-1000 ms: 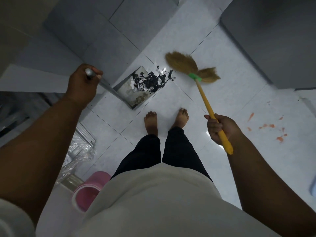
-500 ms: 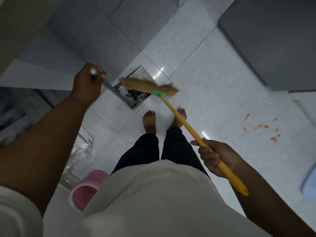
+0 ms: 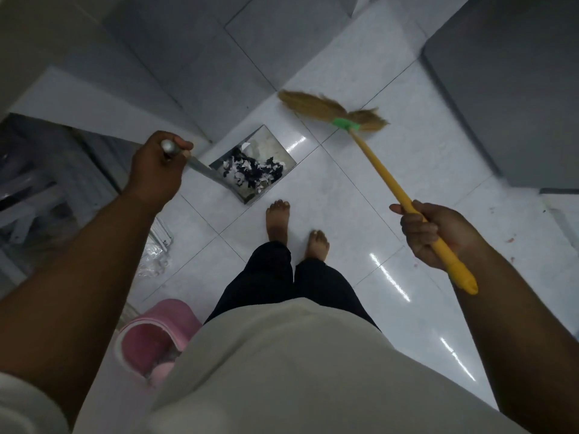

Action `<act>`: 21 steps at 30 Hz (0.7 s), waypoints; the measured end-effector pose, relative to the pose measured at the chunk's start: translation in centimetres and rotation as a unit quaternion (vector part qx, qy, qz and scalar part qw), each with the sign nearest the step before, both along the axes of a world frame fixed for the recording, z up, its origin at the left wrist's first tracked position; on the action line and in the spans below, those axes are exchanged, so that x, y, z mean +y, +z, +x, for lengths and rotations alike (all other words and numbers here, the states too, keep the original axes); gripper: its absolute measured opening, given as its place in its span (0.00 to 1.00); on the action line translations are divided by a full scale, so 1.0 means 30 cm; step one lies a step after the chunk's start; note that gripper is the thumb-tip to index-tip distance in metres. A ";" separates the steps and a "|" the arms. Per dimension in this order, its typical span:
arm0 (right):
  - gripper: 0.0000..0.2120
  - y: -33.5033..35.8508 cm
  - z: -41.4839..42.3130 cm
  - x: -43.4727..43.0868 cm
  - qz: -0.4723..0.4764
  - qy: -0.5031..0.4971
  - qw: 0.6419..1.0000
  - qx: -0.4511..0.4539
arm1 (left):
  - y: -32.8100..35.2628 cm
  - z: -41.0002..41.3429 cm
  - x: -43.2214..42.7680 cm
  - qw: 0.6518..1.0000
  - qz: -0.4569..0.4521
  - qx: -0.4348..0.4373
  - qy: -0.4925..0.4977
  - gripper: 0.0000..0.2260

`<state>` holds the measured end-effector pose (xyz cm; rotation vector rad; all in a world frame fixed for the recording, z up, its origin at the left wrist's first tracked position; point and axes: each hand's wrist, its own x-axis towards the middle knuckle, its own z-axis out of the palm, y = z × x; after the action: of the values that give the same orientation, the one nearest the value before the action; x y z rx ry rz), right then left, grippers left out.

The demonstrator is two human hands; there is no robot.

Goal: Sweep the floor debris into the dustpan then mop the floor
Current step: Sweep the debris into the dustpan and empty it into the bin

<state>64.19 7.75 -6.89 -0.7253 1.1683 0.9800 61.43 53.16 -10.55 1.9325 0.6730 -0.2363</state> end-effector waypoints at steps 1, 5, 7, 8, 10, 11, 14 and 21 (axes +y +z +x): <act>0.14 -0.025 0.015 0.000 -0.003 -0.002 1.000 -0.003 | 0.001 -0.024 -0.006 1.000 -0.004 -0.002 0.009 0.16; 0.14 -0.129 0.027 0.025 -0.011 -0.003 1.000 0.002 | 0.003 -0.111 -0.037 0.999 -0.011 -0.008 0.039 0.16; 0.14 -0.170 -0.001 0.051 -0.009 0.007 1.000 0.009 | -0.004 -0.147 -0.053 0.999 -0.012 -0.007 0.043 0.15; 0.14 -0.185 -0.025 0.063 -0.009 0.014 1.000 0.014 | -0.011 -0.162 -0.059 0.999 -0.010 -0.006 0.044 0.15; 0.14 -0.204 -0.088 0.083 -0.015 0.035 0.999 0.023 | -0.029 -0.181 -0.069 0.999 -0.005 -0.009 0.052 0.15; 0.14 -0.207 -0.123 0.091 -0.016 0.047 0.998 0.029 | -0.035 -0.185 -0.069 0.998 0.001 -0.009 0.056 0.16; 0.13 -0.184 -0.225 0.080 0.004 0.072 0.997 0.040 | -0.057 -0.205 -0.071 0.997 0.010 -0.009 0.072 0.16; 0.15 -0.054 -0.350 -0.030 0.025 0.072 0.997 0.030 | -0.081 -0.253 -0.034 0.996 0.004 -0.009 0.083 0.15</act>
<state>53.69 6.85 -8.51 -0.7528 1.1515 1.1529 53.85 52.14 -12.97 1.8722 0.8186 -0.1119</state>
